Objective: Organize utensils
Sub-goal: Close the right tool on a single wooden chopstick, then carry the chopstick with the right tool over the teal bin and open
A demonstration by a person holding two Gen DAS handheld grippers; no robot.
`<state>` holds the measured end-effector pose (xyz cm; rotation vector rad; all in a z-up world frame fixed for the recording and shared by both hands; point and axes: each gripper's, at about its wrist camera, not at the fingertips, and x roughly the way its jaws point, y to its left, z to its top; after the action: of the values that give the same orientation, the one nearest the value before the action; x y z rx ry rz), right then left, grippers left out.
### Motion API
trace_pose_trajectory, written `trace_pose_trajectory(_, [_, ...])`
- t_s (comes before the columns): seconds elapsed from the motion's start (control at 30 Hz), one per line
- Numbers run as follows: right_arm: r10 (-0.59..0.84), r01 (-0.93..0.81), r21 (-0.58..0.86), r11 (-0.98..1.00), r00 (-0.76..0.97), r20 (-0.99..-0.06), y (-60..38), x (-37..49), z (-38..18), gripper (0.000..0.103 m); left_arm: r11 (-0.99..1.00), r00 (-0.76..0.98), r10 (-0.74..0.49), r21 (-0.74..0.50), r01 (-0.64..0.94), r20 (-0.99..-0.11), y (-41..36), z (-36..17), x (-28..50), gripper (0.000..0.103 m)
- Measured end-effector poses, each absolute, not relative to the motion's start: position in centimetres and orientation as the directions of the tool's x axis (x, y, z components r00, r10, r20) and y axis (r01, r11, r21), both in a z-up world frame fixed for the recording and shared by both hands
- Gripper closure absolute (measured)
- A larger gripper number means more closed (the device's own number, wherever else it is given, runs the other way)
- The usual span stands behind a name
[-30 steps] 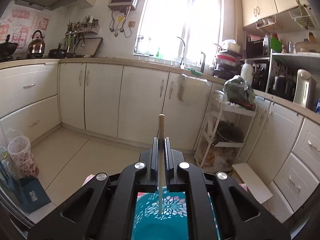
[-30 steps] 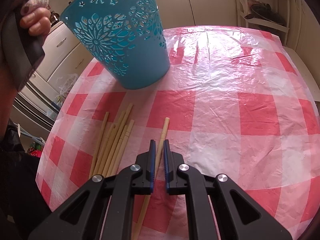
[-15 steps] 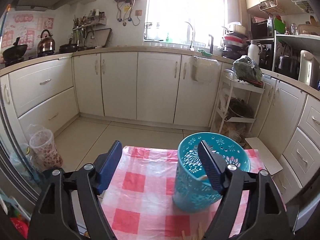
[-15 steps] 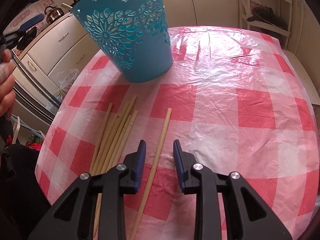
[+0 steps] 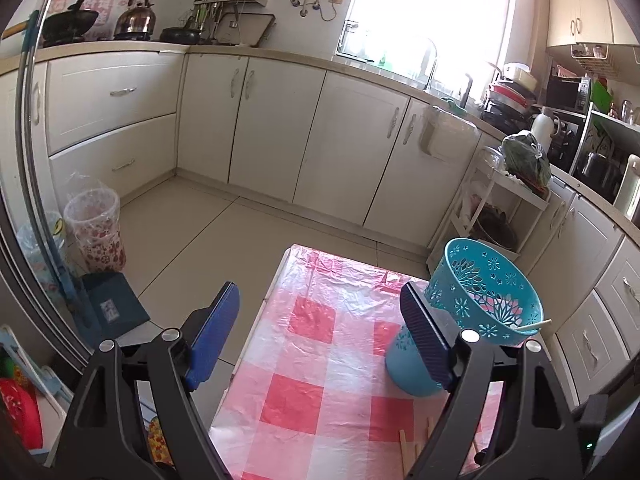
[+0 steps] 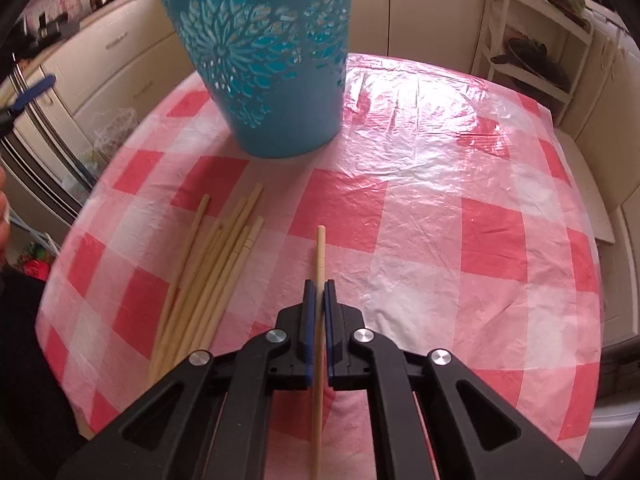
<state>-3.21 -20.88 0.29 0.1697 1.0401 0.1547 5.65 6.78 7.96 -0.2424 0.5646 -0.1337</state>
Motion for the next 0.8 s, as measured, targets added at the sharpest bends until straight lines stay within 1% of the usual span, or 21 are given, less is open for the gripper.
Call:
trace_pose_trajectory(0.03, [0.242, -0.043, 0.258, 0.965, 0.519, -0.82, -21.3, -3.6, 1.2, 0.098, 0.962, 0.836, -0.192, -0.267, 0.057, -0.514, 6.9, 7.9, 5.7, 0.024])
trace_pose_trajectory(0.1, [0.345, -0.073, 0.375, 0.924, 0.581, -0.737, -22.2, -4.5, 3.9, 0.098, 0.961, 0.833, -0.194, -0.272, 0.054, -0.519, 7.0, 7.6, 5.8, 0.024])
trace_pose_trajectory(0.17, [0.4, -0.108, 0.44, 0.891, 0.644, -0.652, -22.6, -4.7, 7.0, 0.098, 0.959, 0.827, -0.196, -0.28, 0.049, -0.527, 7.1, 7.5, 5.9, 0.024])
trace_pose_trajectory(0.27, [0.461, -0.176, 0.518, 0.837, 0.737, -0.494, -22.7, -3.9, 11.9, 0.098, 0.955, 0.825, -0.203, -0.294, 0.048, -0.527, 7.0, 7.6, 6.0, 0.024])
trace_pose_trajectory(0.33, [0.452, -0.211, 0.528, 0.823, 0.806, -0.382, -23.2, -2.9, 15.0, 0.098, 0.955, 0.829, -0.2, -0.294, 0.045, -0.522, 7.0, 7.7, 5.9, 0.024])
trace_pose_trajectory(0.4, [0.402, -0.212, 0.521, 0.827, 0.87, -0.285, -23.4, -1.5, 17.4, 0.098, 0.955, 0.833, -0.195, -0.294, 0.041, -0.517, 7.0, 7.7, 5.8, 0.024])
trace_pose_trajectory(0.5, [0.29, -0.175, 0.483, 0.858, 0.941, -0.175, -23.3, 1.4, 19.4, 0.098, 0.955, 0.836, -0.189, -0.296, 0.034, -0.514, 7.2, 7.8, 5.8, 0.024])
trace_pose_trajectory(0.57, [0.21, -0.123, 0.465, 0.876, 0.968, -0.139, -23.0, 3.5, 19.5, 0.098, 0.954, 0.836, -0.187, -0.299, 0.029, -0.516, 7.3, 7.7, 5.8, 0.023])
trace_pose_trajectory(0.67, [0.092, -0.035, 0.426, 0.904, 0.989, -0.114, -22.2, 5.5, 18.3, 0.098, 0.954, 0.834, -0.188, -0.299, 0.028, -0.519, 7.3, 7.6, 6.0, 0.023])
trace_pose_trajectory(0.73, [0.045, 0.009, 0.405, 0.914, 0.991, -0.124, -22.1, 6.3, 17.2, 0.098, 0.955, 0.831, -0.187, -0.297, 0.027, -0.525, 7.2, 7.4, 6.2, 0.023])
trace_pose_trajectory(0.8, [0.037, 0.032, 0.403, 0.915, 0.986, -0.164, -22.4, 6.9, 16.0, 0.098, 0.954, 0.826, -0.192, -0.298, 0.03, -0.53, 7.2, 7.2, 6.3, 0.023])
